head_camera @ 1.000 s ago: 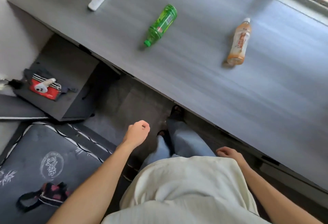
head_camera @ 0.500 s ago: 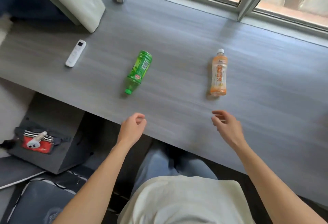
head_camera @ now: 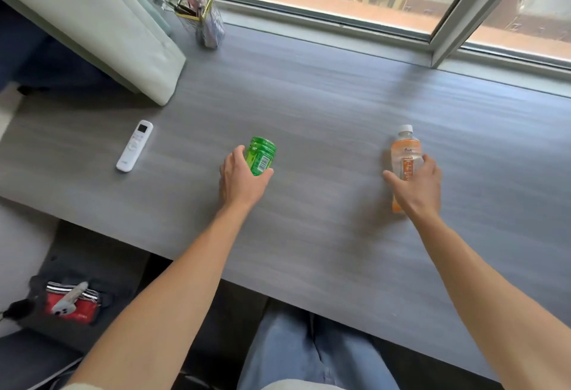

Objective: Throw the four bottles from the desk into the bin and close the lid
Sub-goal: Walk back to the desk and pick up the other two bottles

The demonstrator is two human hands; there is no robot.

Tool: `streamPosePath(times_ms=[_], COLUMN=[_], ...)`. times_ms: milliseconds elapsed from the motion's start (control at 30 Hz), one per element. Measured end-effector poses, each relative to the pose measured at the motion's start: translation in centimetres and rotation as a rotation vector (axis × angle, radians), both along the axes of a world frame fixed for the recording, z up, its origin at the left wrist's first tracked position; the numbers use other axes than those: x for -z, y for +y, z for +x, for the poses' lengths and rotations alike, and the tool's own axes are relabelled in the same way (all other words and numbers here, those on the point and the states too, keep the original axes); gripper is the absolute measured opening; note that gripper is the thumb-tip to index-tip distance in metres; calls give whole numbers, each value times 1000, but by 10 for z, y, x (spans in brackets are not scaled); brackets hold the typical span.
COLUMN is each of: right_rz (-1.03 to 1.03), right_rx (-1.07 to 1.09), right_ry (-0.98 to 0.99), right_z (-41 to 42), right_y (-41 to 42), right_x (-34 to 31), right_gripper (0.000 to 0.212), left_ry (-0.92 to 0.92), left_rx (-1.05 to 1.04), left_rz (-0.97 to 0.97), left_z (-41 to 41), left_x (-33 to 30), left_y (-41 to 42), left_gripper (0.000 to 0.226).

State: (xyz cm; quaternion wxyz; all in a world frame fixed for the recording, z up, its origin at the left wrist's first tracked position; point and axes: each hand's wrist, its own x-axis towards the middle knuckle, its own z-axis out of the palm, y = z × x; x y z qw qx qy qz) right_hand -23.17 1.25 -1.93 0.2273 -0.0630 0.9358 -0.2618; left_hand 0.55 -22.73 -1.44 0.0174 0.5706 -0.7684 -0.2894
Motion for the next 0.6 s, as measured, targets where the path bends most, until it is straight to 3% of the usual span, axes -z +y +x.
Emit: streamPosePath(times_ms=[200,267,433,600], right_rz=[120,147,67,16], right_rx=[39,39,38,29], right_ry=[-6,32,49,-75], right_z=[-2,-1,8,48], right_y=[-9,-7,12,57], right_x=[30,34,22,0], right_gripper=[104,97,54,54], left_ry=[-104,-126,-114,-110], left_rx=[-3,-14,2,130], left_rz=[0,-22,26,88], left_z=[-11,-12,-5,19], left_x=[31,36,27,4], left_y=[0,4,18,56], left_gripper=[89,85,82,72])
